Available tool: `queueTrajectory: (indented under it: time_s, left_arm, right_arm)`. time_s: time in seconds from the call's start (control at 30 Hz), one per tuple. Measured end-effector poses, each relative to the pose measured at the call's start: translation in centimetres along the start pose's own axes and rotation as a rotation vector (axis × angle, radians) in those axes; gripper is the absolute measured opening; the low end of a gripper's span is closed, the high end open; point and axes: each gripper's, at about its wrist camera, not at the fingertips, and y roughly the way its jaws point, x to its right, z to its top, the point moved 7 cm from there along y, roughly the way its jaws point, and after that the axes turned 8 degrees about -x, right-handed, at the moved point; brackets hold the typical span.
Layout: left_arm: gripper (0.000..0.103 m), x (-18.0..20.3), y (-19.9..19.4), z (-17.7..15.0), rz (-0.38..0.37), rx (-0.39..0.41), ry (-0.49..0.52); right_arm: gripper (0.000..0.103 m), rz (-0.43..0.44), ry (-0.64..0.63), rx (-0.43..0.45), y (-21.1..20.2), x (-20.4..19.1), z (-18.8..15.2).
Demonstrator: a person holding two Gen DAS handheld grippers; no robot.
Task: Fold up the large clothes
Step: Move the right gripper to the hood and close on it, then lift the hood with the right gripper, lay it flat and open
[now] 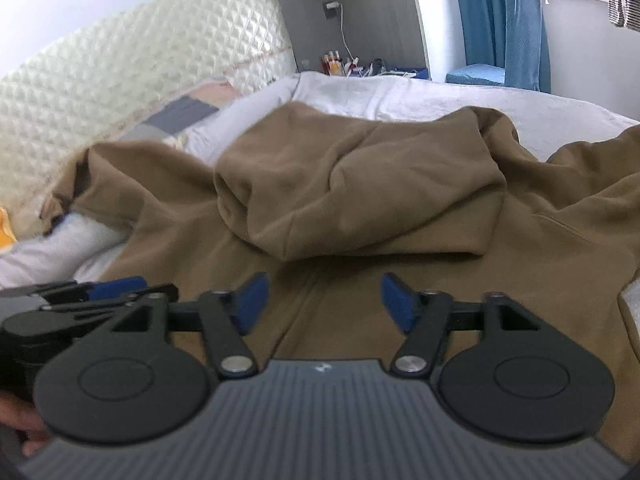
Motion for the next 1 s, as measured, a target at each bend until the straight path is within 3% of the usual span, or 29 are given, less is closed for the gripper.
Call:
queueTrajectory:
  time_s: [0.1,0.2,0.3,0.43,0.57,0.63,0.7,0.73,0.83,0.87,0.93,1.0]
  left_arm:
    - [0.046,-0.8,0.5,-0.2,-0.023,-0.019,-0.022]
    - [0.057,-1.7,0.9,-0.2,-0.012,-0.023,-0.04]
    - [0.058,-2.5,1.2,-0.1,0.0,-0.017,-0.059]
    - [0.058,-3.3,1.8,-0.2,-0.041,-0.038,-0.121]
    - [0.058,-3.8,2.3,-0.5,-0.066,-0.045,-0.156]
    - [0.058,-4.2,2.5,-0.6,-0.072,-0.037,-0.168]
    - [0.058,-4.9,2.7,-0.6,-0.077,-0.029,-0.191]
    - [0.058,-5.3,2.7,-0.7,-0.08,-0.024,-0.205]
    - [0.058,-6.4,3.2,-0.8,-0.079,-0.022,-0.237]
    - [0.058,-6.7,3.3,-0.7,-0.081,-0.021,-0.249]
    - [0.058,-7.0,3.8,-0.5,-0.09,-0.022,-0.271]
    - [0.058,-6.9,4.3,-0.2,-0.104,-0.02,-0.278]
  right_arm:
    - [0.096,-0.019,-0.01,0.014,0.5,0.2,0.0]
    - [0.096,-0.024,-0.016,0.042,0.9,0.2,0.4]
    - [0.096,-0.036,-0.04,0.049,1.9,-0.2,0.6]
    - [0.096,-0.07,-0.065,0.036,4.2,-0.6,0.9]
    - [0.096,-0.042,-0.047,0.015,7.7,-1.7,2.0]
    - [0.095,-0.101,-0.074,0.016,10.0,-2.3,3.0]
    - [0.087,-0.158,-0.09,0.003,11.6,-2.4,4.1]
    - [0.078,-0.176,-0.076,0.007,11.9,-2.2,4.9]
    - [0.058,-0.209,-0.054,0.09,10.8,-1.5,8.7]
    - [0.043,-0.228,-0.079,0.122,10.3,-1.4,10.4]
    - [0.037,-0.271,-0.128,0.166,9.5,-1.0,13.7]
    - [0.031,-0.284,-0.124,0.154,9.4,-0.1,18.1]
